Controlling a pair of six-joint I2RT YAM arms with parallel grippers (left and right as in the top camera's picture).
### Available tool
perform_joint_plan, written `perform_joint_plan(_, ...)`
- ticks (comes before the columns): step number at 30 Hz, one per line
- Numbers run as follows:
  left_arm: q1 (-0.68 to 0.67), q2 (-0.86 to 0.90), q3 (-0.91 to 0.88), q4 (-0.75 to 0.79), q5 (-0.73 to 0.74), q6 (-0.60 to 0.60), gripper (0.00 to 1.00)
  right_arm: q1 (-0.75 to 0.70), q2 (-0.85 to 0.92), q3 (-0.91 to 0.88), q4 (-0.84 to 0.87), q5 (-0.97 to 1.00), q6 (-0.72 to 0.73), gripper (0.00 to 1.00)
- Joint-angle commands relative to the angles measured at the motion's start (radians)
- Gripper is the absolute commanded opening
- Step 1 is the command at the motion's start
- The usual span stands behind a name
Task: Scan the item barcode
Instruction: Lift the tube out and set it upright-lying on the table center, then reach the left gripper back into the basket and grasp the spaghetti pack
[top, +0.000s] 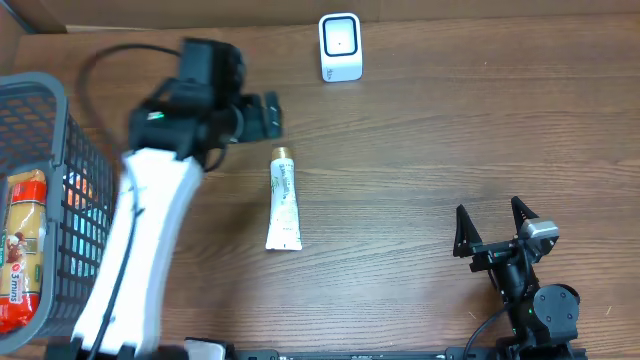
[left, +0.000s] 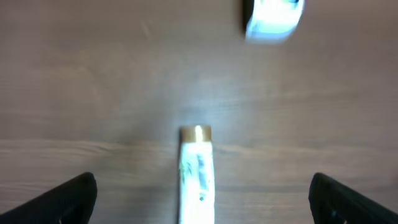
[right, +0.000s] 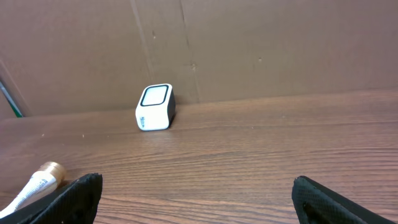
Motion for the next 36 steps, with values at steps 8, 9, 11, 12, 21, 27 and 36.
perform_joint_plan(8, 0.306, -0.158, 0.264, -0.177, -0.023, 0.088, 1.00, -0.003, -0.010, -0.011, 0.004, -0.001, 0.003, 1.00)
perform_joint_plan(9, 0.347, -0.169, 0.264, -0.179, -0.023, 0.088, 1.00, -0.003, -0.010, -0.011, 0.004, -0.001, 0.003, 1.00)
perform_joint_plan(11, 0.430, -0.182, 0.264, -0.186, -0.023, 0.087, 1.00, -0.003, -0.010, -0.011, 0.004, -0.001, 0.004, 1.00)
perform_joint_plan(12, 0.470, -0.185, 0.264, -0.187, -0.023, 0.087, 1.00, -0.003, -0.010, -0.011, 0.004, -0.001, 0.003, 1.00)
perform_joint_plan(21, 0.797, -0.133, 0.261, -0.167, -0.040, 0.000, 1.00, -0.003, -0.010, -0.011, 0.004, -0.001, 0.004, 1.00)
perform_joint_plan(27, 0.932, -0.039, 0.260, -0.120, -0.069, -0.036, 1.00, -0.003, -0.010, -0.011, 0.004, -0.001, 0.003, 1.00)
perform_joint_plan(36, 1.036, 0.061, 0.175, -0.071, -0.072, 0.217, 0.98, -0.003, -0.010, -0.011, 0.004, -0.001, 0.004, 1.00)
